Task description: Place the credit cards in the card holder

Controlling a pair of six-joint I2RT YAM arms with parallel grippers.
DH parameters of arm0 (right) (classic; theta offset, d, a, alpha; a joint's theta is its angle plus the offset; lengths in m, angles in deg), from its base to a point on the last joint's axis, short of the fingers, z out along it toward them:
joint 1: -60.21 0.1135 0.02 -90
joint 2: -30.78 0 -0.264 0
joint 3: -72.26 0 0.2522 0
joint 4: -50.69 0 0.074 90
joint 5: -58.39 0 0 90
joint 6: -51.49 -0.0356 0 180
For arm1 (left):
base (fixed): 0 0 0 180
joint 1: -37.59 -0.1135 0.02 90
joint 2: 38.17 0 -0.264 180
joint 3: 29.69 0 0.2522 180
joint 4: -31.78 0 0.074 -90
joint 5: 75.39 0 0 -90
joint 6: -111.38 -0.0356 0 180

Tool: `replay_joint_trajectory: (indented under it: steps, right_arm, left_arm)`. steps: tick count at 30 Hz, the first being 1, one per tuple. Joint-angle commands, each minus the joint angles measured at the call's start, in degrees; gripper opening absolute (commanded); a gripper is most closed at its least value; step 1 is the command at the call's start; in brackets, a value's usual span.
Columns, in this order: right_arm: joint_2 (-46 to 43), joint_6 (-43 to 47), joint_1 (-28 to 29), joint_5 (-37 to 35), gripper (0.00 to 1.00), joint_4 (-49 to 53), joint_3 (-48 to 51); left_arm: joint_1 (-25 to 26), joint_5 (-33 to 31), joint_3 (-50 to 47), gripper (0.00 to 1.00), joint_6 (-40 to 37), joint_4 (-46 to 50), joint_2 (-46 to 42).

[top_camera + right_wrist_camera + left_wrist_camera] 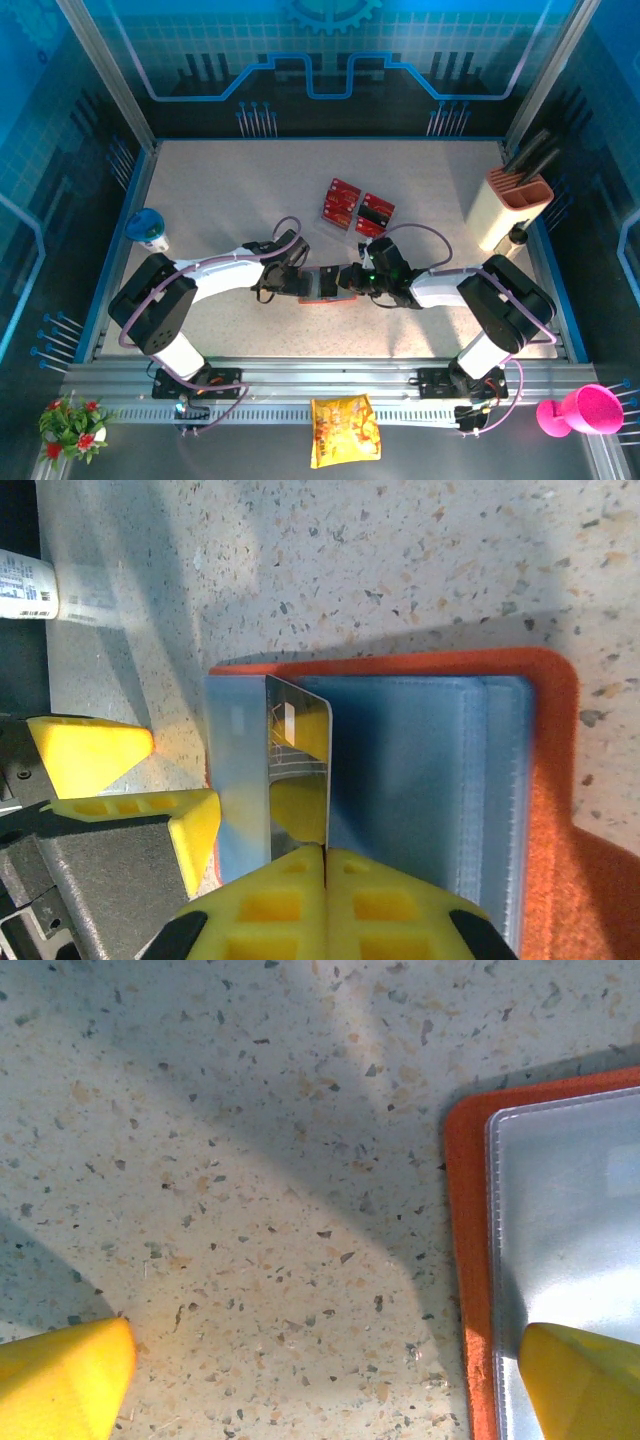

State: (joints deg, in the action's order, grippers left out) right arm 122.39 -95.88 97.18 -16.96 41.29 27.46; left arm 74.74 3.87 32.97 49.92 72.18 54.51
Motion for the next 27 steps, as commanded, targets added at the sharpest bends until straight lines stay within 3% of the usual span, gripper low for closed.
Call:
replay_joint_trajectory:
  steps: [1,12,27]
  right_arm:
    - [-1.51,1.44,0.91,1.01,0.00,2.30,0.90]
    - [-1.20,2.16,0.91,2.03,0.00,4.51,0.14]
    - [8.73,4.87,3.90,5.66,0.00,10.68,-10.70]
  left_arm:
    - [0.38,-0.13,-0.81,0.99,0.76,0.27,1.80]
    - [0.38,-0.01,-1.01,0.99,0.74,0.04,1.70]
    - [0.36,0.11,-0.82,0.99,1.00,-0.48,1.55]
